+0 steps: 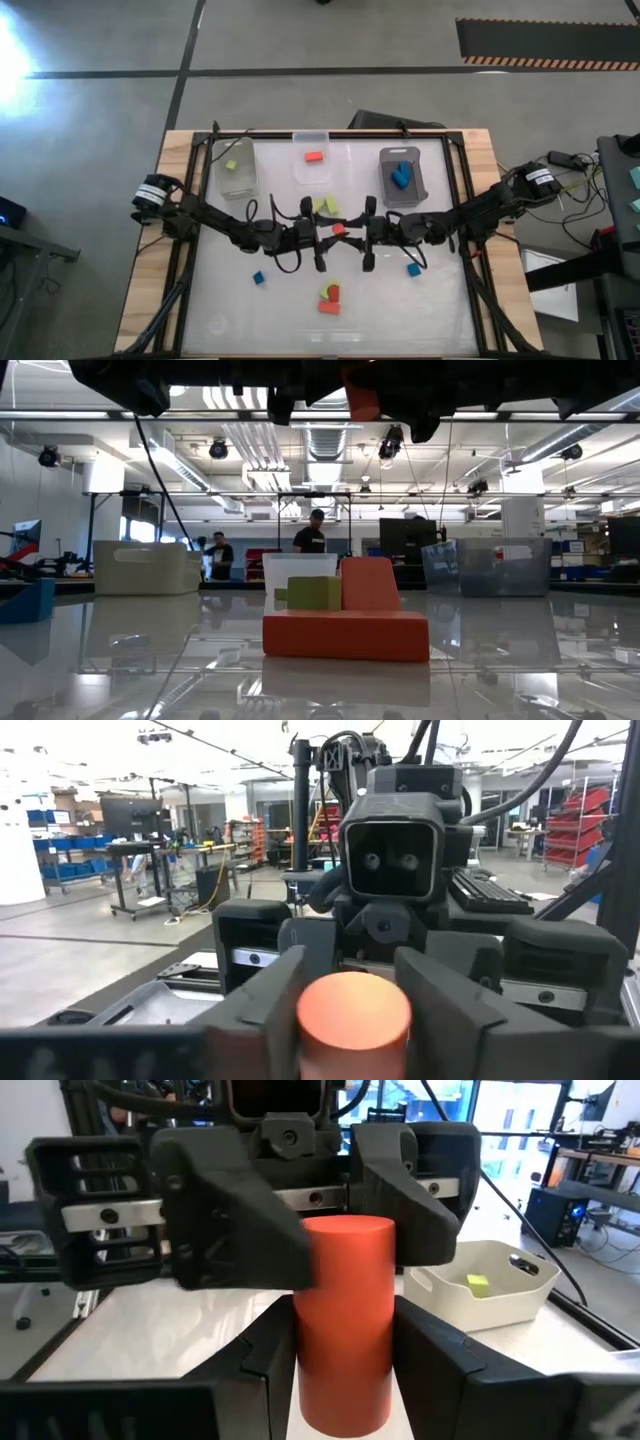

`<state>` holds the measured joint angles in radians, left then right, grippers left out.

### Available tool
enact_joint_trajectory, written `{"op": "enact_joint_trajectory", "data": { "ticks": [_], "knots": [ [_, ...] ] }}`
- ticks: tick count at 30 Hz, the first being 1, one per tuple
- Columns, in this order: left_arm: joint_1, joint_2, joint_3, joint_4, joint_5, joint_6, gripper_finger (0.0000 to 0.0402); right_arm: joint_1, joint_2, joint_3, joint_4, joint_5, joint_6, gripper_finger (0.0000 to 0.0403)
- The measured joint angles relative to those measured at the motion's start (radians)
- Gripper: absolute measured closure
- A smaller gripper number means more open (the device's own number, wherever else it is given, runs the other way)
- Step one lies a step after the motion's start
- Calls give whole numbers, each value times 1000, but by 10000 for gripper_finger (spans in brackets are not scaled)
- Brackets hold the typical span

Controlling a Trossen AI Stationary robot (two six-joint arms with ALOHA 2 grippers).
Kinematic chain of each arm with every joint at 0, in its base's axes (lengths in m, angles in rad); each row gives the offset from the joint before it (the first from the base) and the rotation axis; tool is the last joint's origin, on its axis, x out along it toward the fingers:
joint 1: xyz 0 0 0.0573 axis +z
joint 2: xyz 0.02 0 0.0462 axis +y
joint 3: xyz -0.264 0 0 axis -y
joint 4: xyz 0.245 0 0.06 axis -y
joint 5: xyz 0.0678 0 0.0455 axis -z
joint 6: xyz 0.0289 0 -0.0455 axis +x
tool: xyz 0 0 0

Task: Sort & place blocks by color
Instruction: Put the orange block into the transparent bin

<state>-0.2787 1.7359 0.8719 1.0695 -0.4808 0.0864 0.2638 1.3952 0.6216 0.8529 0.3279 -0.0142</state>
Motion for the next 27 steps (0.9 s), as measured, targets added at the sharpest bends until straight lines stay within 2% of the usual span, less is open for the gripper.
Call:
{"op": "enact_joint_trajectory", "data": {
  "ticks": [2,6,14,18,23,27],
  "knots": [
    [0,0,-1,-4,0,-1,290,0,0,0,-3,-2,-2,279],
    [0,0,-1,-9,0,-1,290,0,0,0,-4,-1,-5,274],
    [3,-6,3,-37,1,-1,290,0,0,0,-6,15,-5,228],
    [4,-23,3,-91,-52,-2,290,-1,-9,0,-20,21,-5,208],
    [12,-65,8,-179,-80,-2,290,0,-71,1,-126,69,-4,188],
    [24,-116,25,-312,-113,-2,290,-2,-152,2,-270,125,46,176]
  ]
}}
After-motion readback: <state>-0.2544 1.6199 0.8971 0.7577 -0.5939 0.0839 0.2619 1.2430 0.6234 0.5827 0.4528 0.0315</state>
